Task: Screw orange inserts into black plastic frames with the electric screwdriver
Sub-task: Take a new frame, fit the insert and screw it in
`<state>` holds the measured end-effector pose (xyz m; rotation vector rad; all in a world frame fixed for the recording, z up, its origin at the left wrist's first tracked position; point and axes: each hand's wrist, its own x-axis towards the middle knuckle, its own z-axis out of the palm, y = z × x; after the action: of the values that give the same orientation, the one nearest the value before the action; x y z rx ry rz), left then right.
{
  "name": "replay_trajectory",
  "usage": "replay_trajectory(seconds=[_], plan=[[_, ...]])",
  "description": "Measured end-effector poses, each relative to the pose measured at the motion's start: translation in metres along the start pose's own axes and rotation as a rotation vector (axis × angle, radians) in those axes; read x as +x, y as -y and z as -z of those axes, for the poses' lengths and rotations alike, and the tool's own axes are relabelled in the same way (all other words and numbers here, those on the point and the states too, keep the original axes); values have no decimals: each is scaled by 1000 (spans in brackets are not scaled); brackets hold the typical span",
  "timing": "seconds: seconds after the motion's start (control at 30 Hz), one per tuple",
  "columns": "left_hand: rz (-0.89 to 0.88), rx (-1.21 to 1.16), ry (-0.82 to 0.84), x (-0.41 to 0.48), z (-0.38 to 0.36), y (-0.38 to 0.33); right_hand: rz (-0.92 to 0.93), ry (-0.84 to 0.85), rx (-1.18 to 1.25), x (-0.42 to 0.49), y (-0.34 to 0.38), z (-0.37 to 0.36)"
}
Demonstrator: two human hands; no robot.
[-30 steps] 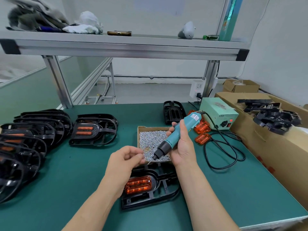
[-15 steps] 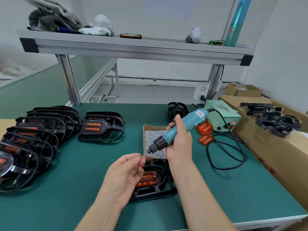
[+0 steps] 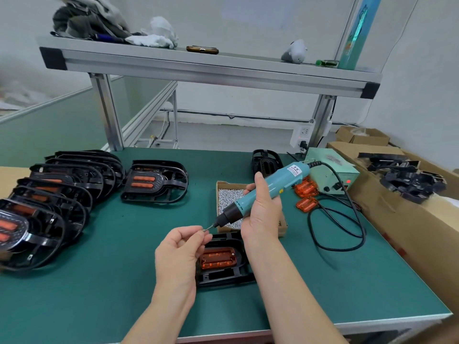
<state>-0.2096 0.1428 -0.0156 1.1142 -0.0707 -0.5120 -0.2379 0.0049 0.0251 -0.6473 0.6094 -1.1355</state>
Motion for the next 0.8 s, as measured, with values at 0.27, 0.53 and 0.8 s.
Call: replay_trajectory(seconds=[0.27, 0.53, 0.8], plan=[[-41, 37, 38, 2, 6, 2, -28, -23, 8, -6, 1, -2], [-499, 438, 91, -5, 14, 5, -43, -117, -9, -12, 1, -8], [-894, 832, 85, 0, 23, 4, 36, -126, -94, -15, -1, -10]])
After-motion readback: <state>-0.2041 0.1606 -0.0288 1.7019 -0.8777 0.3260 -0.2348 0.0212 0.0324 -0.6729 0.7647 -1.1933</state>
